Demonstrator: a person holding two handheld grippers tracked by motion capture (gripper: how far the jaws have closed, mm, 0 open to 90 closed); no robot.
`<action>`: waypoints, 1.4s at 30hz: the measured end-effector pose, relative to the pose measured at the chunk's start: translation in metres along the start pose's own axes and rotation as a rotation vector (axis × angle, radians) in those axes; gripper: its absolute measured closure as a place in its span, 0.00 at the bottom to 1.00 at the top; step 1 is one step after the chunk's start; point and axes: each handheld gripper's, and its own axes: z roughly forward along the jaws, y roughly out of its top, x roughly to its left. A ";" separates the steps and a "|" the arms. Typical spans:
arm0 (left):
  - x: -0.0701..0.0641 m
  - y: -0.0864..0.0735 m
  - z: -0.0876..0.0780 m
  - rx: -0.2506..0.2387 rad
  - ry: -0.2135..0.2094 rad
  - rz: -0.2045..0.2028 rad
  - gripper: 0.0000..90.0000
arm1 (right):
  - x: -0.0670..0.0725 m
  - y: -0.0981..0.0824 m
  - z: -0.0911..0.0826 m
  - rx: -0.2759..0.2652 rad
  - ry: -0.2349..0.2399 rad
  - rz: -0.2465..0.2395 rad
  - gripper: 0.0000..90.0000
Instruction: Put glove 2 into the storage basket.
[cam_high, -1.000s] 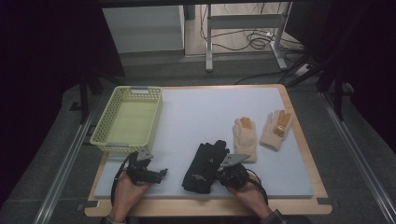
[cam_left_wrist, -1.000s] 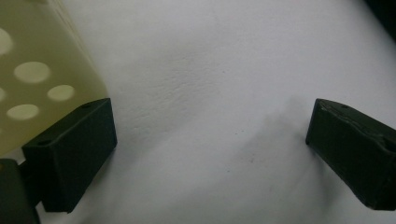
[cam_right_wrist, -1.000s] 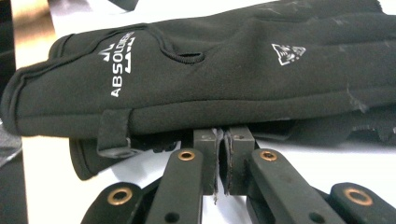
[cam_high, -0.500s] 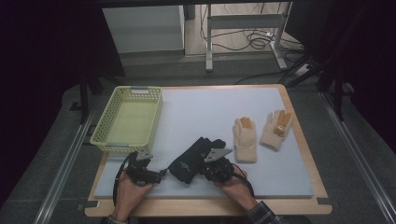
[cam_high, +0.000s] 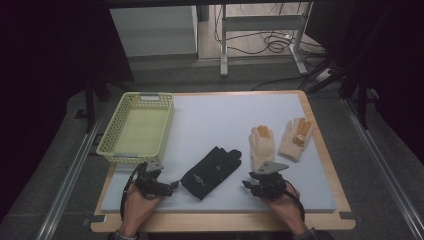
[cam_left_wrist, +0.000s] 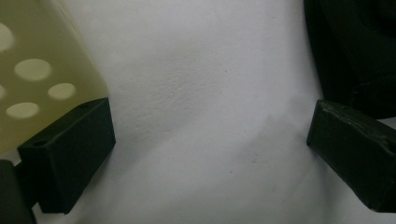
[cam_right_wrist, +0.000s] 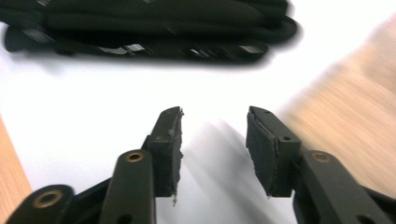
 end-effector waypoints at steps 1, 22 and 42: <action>0.000 0.000 0.000 0.000 0.000 0.000 0.01 | -0.007 -0.008 -0.008 0.000 -0.026 0.016 0.57; -0.010 0.012 -0.012 0.002 -0.058 0.043 0.06 | -0.044 -0.041 -0.032 -0.029 -0.151 0.106 0.33; -0.055 0.080 -0.005 0.052 -0.195 0.123 0.00 | -0.043 -0.043 -0.033 -0.039 -0.152 0.108 0.32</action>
